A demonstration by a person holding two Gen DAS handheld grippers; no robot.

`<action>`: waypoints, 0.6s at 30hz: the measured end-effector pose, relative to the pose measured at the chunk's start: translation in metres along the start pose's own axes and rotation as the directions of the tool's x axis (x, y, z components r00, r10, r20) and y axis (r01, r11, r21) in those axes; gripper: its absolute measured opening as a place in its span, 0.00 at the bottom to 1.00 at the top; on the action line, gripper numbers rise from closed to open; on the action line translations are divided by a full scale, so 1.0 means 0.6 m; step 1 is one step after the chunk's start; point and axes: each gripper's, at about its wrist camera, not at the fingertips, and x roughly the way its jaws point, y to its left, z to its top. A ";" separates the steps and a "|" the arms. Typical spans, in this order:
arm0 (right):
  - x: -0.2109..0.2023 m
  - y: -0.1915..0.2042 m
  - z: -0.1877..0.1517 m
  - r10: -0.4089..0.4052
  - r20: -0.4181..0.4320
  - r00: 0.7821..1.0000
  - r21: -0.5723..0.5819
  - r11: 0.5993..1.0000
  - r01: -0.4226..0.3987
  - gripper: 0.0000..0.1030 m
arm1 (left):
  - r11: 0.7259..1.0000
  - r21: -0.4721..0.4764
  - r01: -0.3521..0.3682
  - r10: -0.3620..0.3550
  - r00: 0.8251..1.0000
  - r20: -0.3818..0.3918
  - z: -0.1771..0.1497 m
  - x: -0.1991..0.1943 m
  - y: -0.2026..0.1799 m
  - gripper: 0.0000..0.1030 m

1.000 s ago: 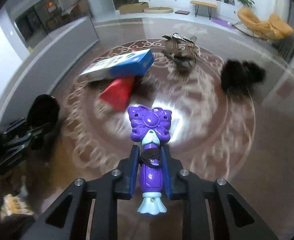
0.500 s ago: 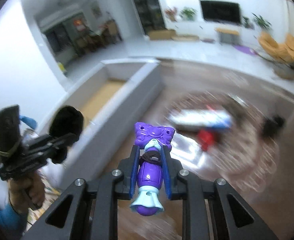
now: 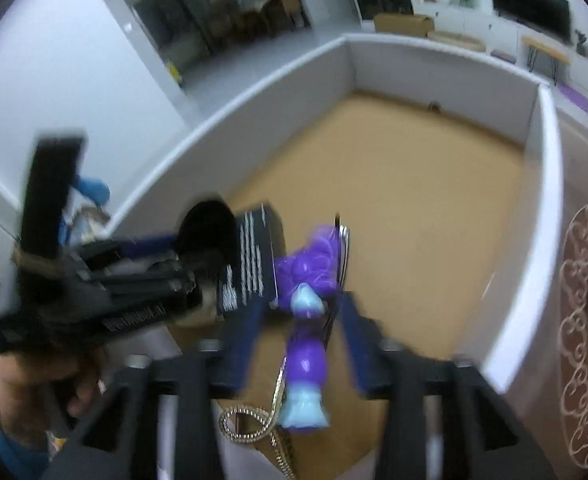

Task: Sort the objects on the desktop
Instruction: 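Carry the pouch and purple wand into the cardboard bin and open both tools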

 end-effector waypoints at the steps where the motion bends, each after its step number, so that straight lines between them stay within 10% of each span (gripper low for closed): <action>1: -0.004 0.008 -0.002 -0.008 0.011 1.000 -0.027 1.000 0.008 0.65 | 1.000 -0.001 -0.005 0.005 1.000 0.017 0.000 -0.006 0.000 0.94; 3: -0.029 0.022 -0.005 -0.041 0.049 0.998 -0.073 0.996 0.044 0.85 | 0.999 0.007 -0.045 0.044 0.996 0.074 -0.001 -0.022 -0.007 1.00; 10: -0.177 -0.046 -0.055 -0.129 0.291 0.948 -0.047 0.988 0.149 0.95 | 0.989 -0.015 -0.147 0.147 0.967 0.207 -0.028 -0.052 -0.014 1.00; 18: -0.262 -0.291 -0.223 -0.470 0.261 0.843 0.183 0.882 0.435 1.00 | 1.000 0.013 -0.009 0.003 0.913 0.408 -0.049 -0.174 -0.085 1.00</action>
